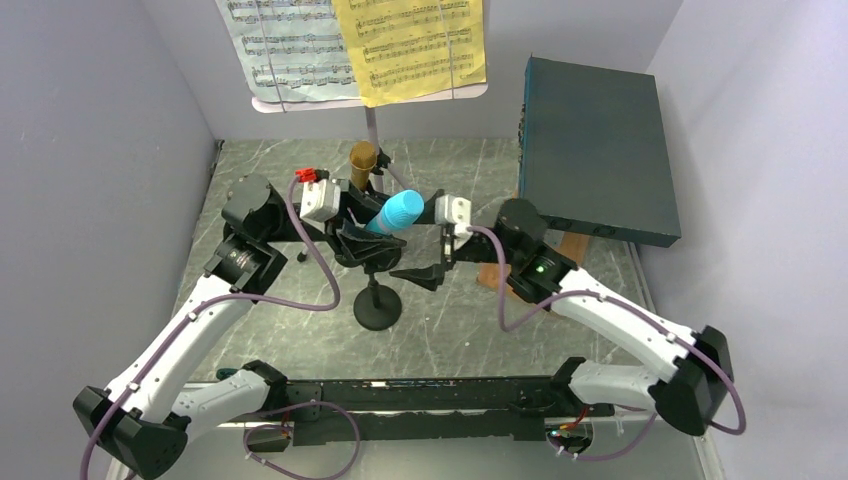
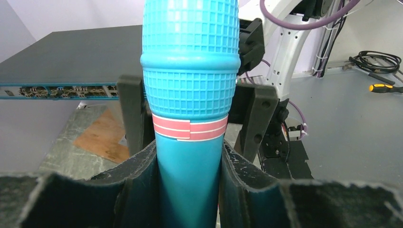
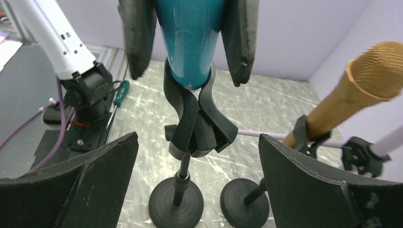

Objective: Set up the instrument practice props

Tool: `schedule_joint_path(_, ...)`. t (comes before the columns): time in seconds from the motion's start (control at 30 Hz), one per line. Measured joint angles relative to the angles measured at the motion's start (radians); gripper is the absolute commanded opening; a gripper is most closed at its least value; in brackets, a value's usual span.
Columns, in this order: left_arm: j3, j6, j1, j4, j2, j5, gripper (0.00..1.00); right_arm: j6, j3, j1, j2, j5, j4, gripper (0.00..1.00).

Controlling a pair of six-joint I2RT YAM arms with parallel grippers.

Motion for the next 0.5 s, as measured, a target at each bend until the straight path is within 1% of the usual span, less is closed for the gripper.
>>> schedule_joint_path(0.17, -0.018, -0.034, 0.021, 0.047, -0.003, 0.014, 0.00, -0.029, 0.063, -0.010, 0.137, -0.121, -0.004, 0.99)
schedule_joint_path(0.23, -0.022, -0.049, 0.029, 0.064, -0.003, 0.023, 0.00, -0.025, 0.064, -0.010, 0.167, -0.137, 0.008, 0.98)
schedule_joint_path(0.37, -0.031, -0.077, 0.043, 0.095, -0.003, 0.037, 0.00, -0.011, 0.069, -0.010, 0.207, -0.143, 0.036, 0.92)
schedule_joint_path(0.43, -0.037, -0.089, 0.050, 0.111, -0.003, 0.042, 0.00, 0.007, 0.072, -0.010, 0.218, -0.142, 0.055, 0.91)
schedule_joint_path(0.5, -0.041, -0.105, 0.056, 0.129, -0.003, 0.047, 0.00, 0.029, 0.072, -0.010, 0.219, -0.142, 0.079, 0.87)
